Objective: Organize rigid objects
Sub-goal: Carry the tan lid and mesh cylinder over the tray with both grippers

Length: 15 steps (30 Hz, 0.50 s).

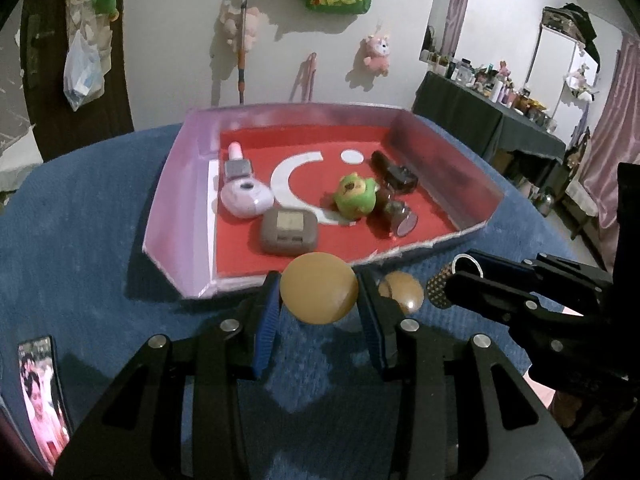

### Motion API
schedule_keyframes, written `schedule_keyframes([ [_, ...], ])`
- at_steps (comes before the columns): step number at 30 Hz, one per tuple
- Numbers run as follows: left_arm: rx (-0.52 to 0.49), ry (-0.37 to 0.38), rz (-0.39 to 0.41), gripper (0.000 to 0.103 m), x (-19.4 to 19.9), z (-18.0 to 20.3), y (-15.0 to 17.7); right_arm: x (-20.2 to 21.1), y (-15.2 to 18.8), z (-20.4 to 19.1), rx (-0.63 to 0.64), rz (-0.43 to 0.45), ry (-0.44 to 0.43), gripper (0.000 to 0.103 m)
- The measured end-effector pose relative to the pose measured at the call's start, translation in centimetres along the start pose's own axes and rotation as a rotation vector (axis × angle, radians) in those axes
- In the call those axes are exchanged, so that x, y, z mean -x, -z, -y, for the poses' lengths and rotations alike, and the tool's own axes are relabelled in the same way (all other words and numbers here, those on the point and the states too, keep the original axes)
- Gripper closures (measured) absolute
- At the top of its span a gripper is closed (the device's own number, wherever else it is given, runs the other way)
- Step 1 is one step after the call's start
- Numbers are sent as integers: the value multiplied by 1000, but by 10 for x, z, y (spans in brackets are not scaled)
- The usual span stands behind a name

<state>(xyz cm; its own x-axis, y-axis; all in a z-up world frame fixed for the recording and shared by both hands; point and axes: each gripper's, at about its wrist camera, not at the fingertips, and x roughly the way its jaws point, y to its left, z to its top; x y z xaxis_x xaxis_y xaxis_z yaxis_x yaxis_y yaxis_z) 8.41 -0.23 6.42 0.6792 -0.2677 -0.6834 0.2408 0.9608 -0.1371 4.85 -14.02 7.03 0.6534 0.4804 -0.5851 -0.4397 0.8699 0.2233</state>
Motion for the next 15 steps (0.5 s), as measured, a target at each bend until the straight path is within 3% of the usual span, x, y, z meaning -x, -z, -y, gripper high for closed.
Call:
schedule_keyframes([
  [8,-16,43,-23,67,-19,9,-26,0,-23,21,-21,14,50,73],
  [15,-20,69,-100,67,-52,20,-38,-17,-38,49,-54,-40,118,73],
])
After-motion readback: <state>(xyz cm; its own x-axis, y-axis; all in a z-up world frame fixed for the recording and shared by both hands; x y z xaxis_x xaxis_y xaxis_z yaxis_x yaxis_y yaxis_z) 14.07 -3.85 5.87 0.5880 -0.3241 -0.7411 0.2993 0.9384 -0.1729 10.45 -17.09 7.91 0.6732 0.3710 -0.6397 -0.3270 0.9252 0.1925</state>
